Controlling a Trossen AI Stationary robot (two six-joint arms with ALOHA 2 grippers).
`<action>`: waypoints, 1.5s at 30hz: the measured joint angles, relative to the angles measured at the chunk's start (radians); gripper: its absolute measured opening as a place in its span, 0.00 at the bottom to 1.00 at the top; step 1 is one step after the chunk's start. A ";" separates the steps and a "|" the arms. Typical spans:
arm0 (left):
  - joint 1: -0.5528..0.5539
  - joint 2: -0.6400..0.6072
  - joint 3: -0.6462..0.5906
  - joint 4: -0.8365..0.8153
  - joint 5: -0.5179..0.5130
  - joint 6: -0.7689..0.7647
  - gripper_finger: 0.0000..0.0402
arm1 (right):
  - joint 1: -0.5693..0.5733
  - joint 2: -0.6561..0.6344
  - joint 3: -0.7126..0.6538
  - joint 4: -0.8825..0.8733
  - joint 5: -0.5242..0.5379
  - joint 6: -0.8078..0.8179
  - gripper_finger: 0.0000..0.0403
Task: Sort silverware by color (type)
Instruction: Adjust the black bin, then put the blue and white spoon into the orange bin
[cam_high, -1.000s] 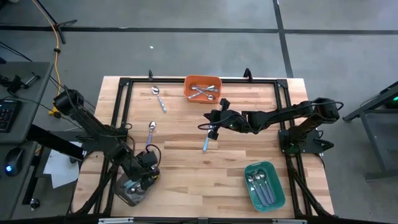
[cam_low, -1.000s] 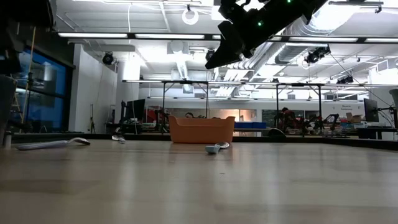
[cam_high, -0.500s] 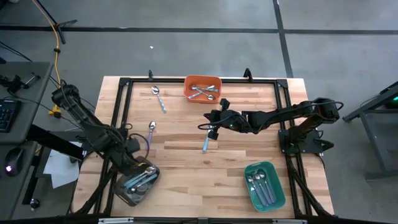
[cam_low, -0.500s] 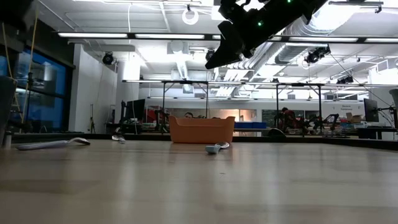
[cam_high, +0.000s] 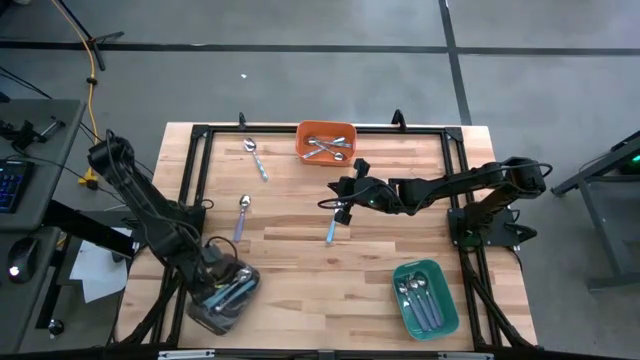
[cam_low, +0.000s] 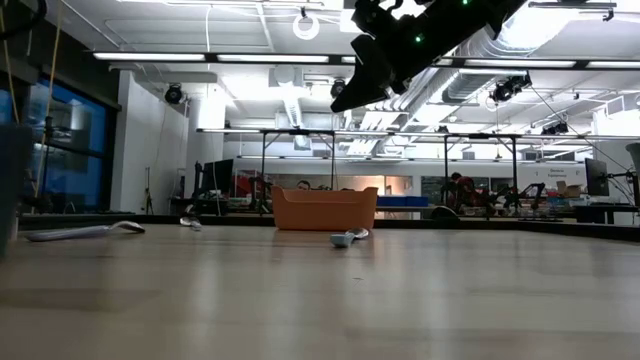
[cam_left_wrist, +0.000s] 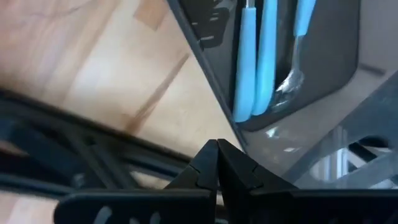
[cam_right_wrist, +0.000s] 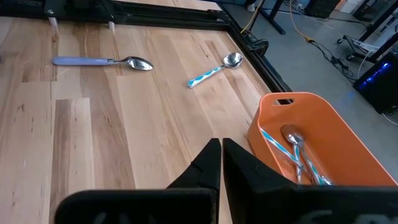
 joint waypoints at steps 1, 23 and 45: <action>0.000 0.007 -0.002 0.017 -0.003 0.001 0.00 | 0.000 0.000 0.000 -0.001 0.000 0.000 0.00; 0.115 -0.110 -0.075 0.434 -0.109 0.467 0.00 | 0.167 -0.110 0.000 -0.202 0.089 0.094 0.00; 0.732 -0.051 -0.246 1.135 -0.137 1.379 0.00 | 0.162 0.093 -0.001 -0.217 0.023 0.558 0.00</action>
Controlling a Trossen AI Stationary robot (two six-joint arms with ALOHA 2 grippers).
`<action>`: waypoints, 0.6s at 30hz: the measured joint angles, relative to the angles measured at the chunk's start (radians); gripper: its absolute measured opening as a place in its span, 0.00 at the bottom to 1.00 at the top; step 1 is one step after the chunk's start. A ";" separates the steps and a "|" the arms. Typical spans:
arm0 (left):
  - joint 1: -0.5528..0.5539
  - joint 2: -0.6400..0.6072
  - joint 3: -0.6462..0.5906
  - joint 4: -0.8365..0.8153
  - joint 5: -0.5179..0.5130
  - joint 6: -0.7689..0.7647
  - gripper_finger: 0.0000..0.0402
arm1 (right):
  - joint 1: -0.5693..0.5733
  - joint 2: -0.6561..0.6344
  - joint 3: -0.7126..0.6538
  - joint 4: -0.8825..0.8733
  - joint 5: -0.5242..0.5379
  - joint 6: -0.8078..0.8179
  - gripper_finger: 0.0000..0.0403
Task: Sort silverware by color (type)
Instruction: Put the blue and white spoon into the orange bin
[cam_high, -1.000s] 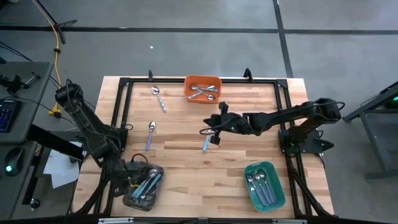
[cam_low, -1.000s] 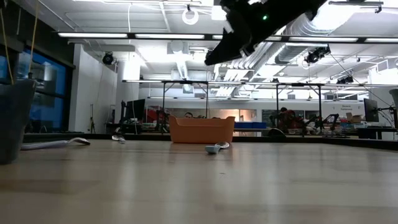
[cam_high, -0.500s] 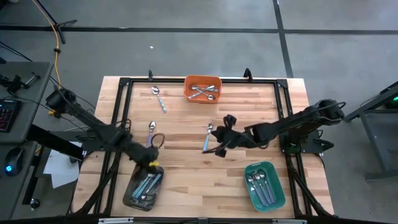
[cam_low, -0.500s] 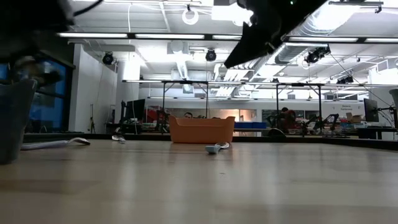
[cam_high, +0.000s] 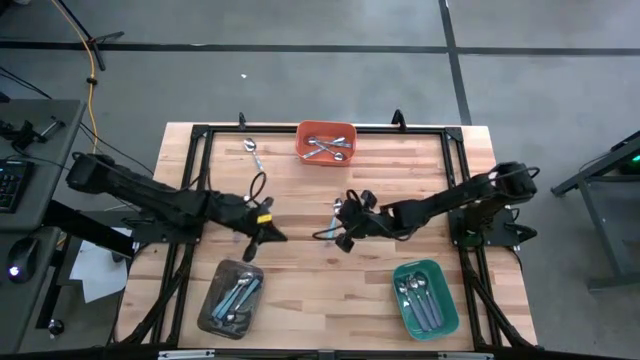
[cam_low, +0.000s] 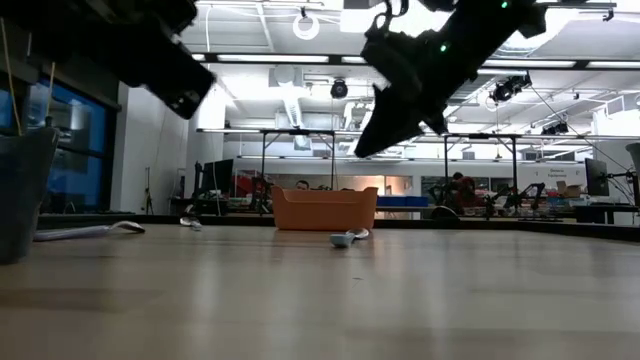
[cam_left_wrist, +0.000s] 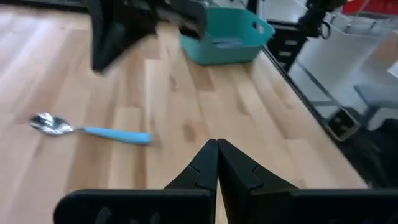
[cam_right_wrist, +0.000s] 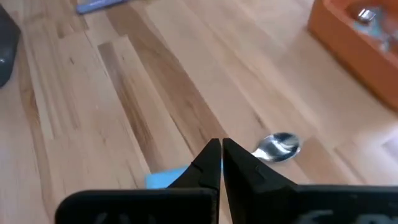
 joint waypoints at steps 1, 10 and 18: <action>0.021 0.016 0.001 0.021 0.011 0.015 0.00 | -0.013 0.008 0.000 0.004 -0.020 0.005 0.00; 0.200 0.216 0.000 0.230 0.109 0.055 0.00 | -0.155 0.058 0.000 0.034 -0.122 0.007 0.09; 0.267 0.442 0.000 0.502 0.176 0.002 0.00 | -0.219 0.099 0.000 0.046 -0.145 0.005 0.36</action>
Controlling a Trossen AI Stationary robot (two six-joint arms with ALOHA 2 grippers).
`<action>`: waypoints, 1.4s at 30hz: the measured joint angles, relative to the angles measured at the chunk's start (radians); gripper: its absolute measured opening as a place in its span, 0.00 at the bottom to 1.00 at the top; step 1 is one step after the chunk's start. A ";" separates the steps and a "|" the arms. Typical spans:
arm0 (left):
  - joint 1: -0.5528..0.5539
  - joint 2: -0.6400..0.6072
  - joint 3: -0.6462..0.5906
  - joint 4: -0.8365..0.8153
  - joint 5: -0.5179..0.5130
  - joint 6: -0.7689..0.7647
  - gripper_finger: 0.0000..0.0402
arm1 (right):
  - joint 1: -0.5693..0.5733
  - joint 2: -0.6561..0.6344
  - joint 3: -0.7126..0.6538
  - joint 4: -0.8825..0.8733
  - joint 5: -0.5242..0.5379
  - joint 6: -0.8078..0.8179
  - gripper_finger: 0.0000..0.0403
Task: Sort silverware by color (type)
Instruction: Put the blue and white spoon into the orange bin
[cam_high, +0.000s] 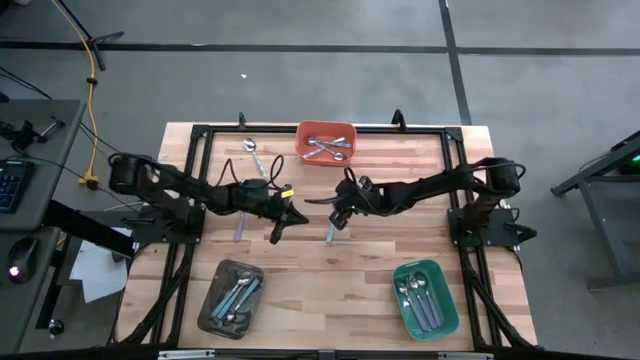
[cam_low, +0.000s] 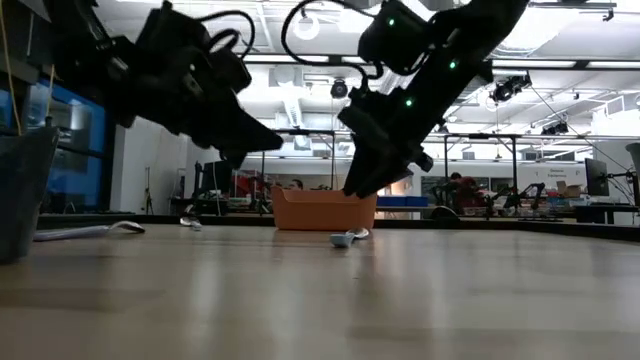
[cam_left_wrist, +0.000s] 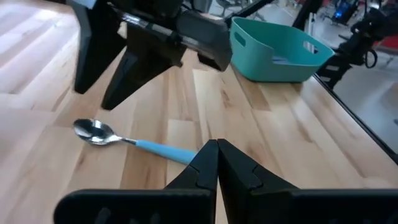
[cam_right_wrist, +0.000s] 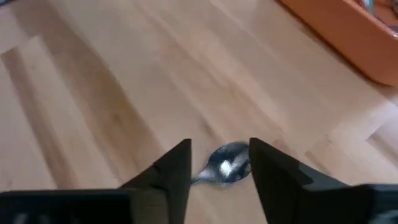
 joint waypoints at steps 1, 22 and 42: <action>0.007 0.020 0.000 0.026 0.001 -0.003 0.00 | -0.012 0.006 0.000 0.010 -0.002 0.001 0.39; 0.341 0.059 0.001 0.024 0.055 -0.066 0.00 | -0.203 0.043 0.002 0.223 -0.209 -0.203 0.25; 0.273 -0.340 0.001 -0.889 -0.590 -0.469 0.02 | -0.203 0.043 0.001 0.314 -0.273 -0.319 0.18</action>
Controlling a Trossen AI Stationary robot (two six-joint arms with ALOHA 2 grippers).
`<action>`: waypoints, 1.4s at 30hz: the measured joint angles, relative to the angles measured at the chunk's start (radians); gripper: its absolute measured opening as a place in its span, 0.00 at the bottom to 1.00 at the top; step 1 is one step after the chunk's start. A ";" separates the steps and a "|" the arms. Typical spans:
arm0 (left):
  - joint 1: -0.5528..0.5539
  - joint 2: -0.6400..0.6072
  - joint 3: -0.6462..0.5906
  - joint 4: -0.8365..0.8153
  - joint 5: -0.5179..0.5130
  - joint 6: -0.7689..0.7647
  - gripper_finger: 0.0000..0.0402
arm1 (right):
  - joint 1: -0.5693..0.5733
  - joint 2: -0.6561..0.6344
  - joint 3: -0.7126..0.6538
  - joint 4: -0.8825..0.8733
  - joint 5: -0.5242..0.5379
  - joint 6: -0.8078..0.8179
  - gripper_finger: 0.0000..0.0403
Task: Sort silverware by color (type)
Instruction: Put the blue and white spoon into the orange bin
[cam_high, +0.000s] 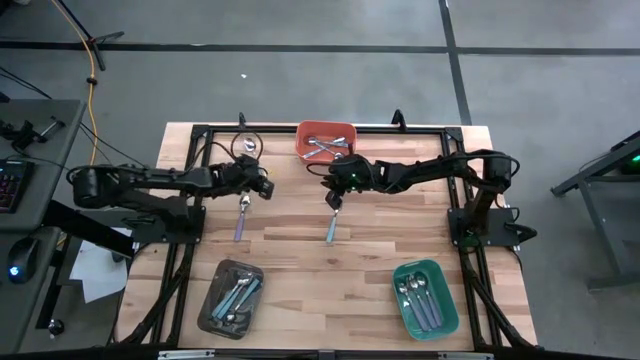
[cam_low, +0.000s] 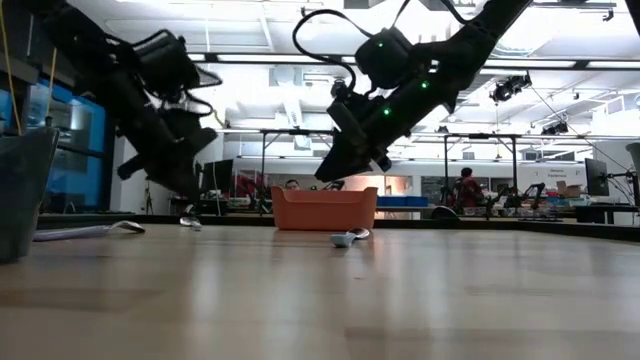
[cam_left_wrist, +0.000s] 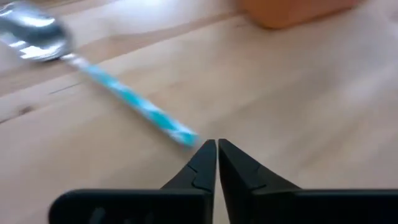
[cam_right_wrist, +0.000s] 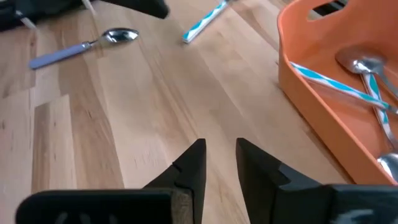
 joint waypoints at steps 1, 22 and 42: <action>0.019 0.010 0.000 -0.008 -0.003 -0.014 0.04 | 0.000 0.000 0.000 0.005 -0.001 0.000 0.18; 0.146 0.370 0.005 0.306 -0.129 -0.114 0.43 | 0.063 0.000 0.000 0.040 0.000 -0.025 0.18; 0.083 0.301 -0.001 0.124 -0.152 0.092 0.04 | 0.062 0.000 0.000 0.017 0.000 -0.044 0.18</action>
